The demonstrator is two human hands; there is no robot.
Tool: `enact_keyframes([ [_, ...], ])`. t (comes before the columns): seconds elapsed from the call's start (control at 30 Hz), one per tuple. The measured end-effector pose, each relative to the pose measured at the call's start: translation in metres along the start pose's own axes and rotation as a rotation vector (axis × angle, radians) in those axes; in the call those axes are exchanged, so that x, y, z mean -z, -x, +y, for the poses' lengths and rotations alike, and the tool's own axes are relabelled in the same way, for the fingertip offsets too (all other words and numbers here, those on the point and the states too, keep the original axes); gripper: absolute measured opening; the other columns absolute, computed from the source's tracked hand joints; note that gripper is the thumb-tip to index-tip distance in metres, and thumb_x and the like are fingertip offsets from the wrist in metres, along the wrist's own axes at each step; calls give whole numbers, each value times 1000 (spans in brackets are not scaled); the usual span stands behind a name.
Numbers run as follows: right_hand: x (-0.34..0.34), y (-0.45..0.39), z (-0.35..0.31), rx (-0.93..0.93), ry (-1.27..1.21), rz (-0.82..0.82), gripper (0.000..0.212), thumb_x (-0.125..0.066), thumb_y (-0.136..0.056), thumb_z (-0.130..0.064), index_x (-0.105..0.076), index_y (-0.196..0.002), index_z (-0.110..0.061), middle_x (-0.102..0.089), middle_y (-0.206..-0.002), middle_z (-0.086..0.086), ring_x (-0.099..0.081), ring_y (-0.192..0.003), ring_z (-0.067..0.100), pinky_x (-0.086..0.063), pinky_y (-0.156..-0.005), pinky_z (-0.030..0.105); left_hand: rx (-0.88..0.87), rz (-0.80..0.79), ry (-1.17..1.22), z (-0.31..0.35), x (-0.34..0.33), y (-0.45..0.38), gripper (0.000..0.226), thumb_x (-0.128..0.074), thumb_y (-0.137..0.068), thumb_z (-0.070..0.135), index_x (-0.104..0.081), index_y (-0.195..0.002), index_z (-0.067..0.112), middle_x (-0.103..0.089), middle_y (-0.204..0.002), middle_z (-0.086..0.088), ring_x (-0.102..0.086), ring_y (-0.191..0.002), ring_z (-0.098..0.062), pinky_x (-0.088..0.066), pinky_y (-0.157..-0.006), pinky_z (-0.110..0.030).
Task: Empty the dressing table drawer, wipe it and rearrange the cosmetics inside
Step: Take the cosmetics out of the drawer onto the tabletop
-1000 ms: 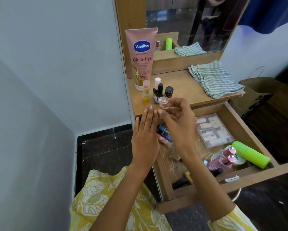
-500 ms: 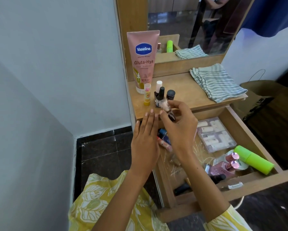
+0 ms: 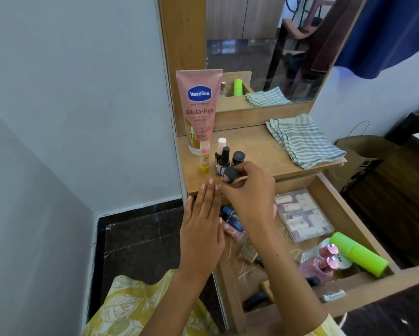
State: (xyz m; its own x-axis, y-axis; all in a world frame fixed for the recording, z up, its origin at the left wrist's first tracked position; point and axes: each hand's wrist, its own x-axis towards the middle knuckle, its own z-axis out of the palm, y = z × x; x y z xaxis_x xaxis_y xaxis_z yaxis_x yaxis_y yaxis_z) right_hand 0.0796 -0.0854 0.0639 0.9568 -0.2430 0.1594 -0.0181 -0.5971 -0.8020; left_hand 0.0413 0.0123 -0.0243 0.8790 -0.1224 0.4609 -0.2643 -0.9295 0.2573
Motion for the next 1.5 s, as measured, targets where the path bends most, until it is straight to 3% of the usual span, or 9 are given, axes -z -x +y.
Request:
enact_keyframes([
  [0.27, -17, -2, 13, 2, -28, 54, 21, -77, -76, -27, -73, -94, -18, -72, -84, -6, -66, -79, 11, -54, -79, 33, 9, -35, 63, 2, 4, -1, 62, -40, -86, 23, -30, -145, 8, -26, -153, -7, -19, -143, -19, -19, -113, -40],
  [0.53, -22, 5, 20, -45, -288, 116, 22, -82, -71, -20, -65, -85, -16, -68, -79, -8, -65, -70, 2, -51, -66, 13, 27, -62, 160, 1, 5, -1, 73, -60, -85, 13, -22, -148, 9, -18, -155, -3, -10, -144, -14, -8, -117, -34],
  [0.67, -28, 8, 25, -26, -299, 142, 15, -79, -74, -16, -66, -79, -19, -67, -80, -5, -64, -72, 4, -53, -68, 16, 41, -64, 164, 2, 5, -1, 76, -62, -85, 14, -21, -148, 9, -18, -156, -3, -8, -145, -12, -8, -118, -35],
  [0.8, -28, 12, 22, 32, -238, 88, 10, -72, -82, -16, -72, -92, -17, -65, -91, -5, -61, -79, 3, -52, -77, 19, 47, -55, 163, 5, 5, -1, 75, -62, -85, 16, -22, -148, 9, -19, -156, -4, -10, -145, -13, -9, -118, -36],
  [0.97, 2, 15, 33, 105, 0, -96, 16, -69, -84, -16, -73, -98, -23, -63, -100, -4, -61, -83, 8, -53, -81, 30, 53, -76, 129, 3, 6, -1, 71, -58, -85, 15, -25, -148, 9, -16, -156, -4, -8, -145, -15, -5, -118, -35],
  [1.13, 40, 32, 73, 119, 617, -379, 19, -63, -87, -25, -67, -106, -27, -60, -114, 2, -62, -89, 19, -50, -72, 30, 38, -103, 81, 4, 10, -1, 69, -53, -90, 19, -19, -149, 10, -12, -157, -4, -6, -145, -15, -5, -117, -36],
  [1.23, 44, 47, 84, 135, 892, -579, 60, -64, -86, -35, -40, -139, -21, -49, -132, 7, -61, -100, 25, -52, -77, 35, 39, -111, 70, 3, 11, -1, 69, -54, -91, 21, -19, -149, 11, -11, -157, -4, -6, -145, -15, -8, -117, -38],
  [1.33, 40, 55, 85, 166, 959, -681, 81, -66, -85, -35, -19, -149, -22, -28, -142, 16, -55, -111, 33, -49, -80, 37, 46, -128, 65, 4, 13, -2, 68, -53, -92, 22, -19, -149, 11, -12, -157, -4, -7, -144, -15, -9, -117, -39],
  [1.5, 23, 58, 83, 80, 815, -561, 58, -61, -90, -21, -35, -140, -9, -31, -137, 21, -53, -109, 34, -48, -85, 37, 40, -190, 65, 7, 30, -8, 63, -50, -95, 31, -23, -148, 10, -13, -156, -4, -8, -144, -14, -2, -115, -34],
])
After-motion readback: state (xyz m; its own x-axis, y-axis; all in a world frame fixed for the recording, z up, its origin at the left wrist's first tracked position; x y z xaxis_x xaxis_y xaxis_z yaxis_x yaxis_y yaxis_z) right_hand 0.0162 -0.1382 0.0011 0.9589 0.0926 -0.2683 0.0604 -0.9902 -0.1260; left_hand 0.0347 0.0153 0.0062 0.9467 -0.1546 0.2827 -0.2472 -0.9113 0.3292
